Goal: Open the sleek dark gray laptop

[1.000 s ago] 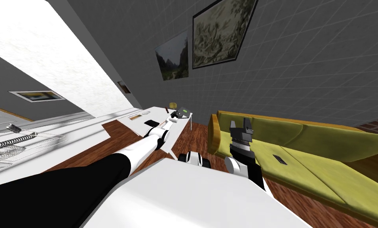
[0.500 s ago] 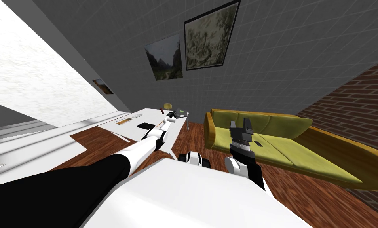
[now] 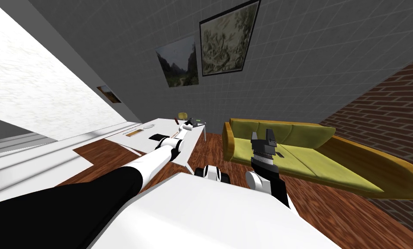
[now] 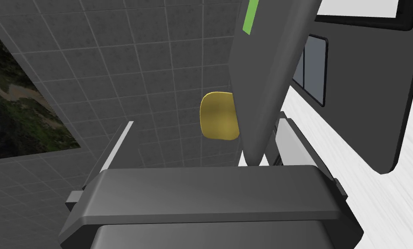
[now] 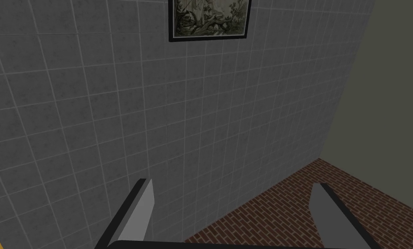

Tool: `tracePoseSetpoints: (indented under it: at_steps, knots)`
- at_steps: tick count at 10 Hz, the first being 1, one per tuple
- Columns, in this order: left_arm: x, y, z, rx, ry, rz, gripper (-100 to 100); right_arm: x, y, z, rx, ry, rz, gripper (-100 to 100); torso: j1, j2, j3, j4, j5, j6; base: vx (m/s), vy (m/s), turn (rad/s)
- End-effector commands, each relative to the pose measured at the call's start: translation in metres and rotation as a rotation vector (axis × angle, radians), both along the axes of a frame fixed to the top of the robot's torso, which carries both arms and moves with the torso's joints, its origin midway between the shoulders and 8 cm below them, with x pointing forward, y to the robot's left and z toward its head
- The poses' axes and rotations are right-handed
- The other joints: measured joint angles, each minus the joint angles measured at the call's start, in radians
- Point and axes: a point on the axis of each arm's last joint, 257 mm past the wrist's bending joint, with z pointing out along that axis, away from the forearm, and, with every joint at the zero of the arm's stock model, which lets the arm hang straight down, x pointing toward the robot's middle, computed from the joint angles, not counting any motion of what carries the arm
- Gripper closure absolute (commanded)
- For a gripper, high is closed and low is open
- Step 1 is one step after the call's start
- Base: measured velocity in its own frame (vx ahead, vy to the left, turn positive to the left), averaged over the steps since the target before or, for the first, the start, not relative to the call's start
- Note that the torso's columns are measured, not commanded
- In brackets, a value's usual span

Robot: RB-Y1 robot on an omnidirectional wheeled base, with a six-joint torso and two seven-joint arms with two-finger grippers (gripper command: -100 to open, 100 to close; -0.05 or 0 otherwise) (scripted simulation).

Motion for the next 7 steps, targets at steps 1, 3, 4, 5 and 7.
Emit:
tracePoseSetpoints:
  at_steps: [1,3,4,5,7]
  knots:
    - [0.0007,0.0002,0.0058,0.0,-0.003,0.001,-100,0.0,0.0,0.0,0.0,0.0,0.0,0,0.0,-0.001,0.0,-0.001,0.0,0.0,-0.006,0.002,-0.008]
    - [0.0006,0.0003,0.0059,0.0,-0.002,0.002,0,0.0,0.0,0.0,0.0,0.0,0.0,0,0.001,-0.004,-0.002,-0.003,0.001,0.0,0.0,0.0,0.0]
    - [0.0006,0.0003,0.0059,0.0,-0.002,0.002,0,0.0,0.0,0.0,0.0,0.0,0.0,0,0.001,-0.004,-0.003,-0.003,0.001,0.0,0.0,0.0,0.0]
    - [0.0006,0.0003,0.0059,0.0,-0.002,0.002,0,0.0,0.0,0.0,0.0,0.0,0.0,0,0.001,-0.004,-0.002,-0.003,0.001,0.0,0.0,0.0,0.0]
    - [0.0006,0.0003,0.0059,0.0,-0.002,0.002,0,0.0,0.0,0.0,0.0,0.0,0.0,0,0.001,-0.003,-0.002,-0.002,0.001,0.0,0.0,0.0,0.0]
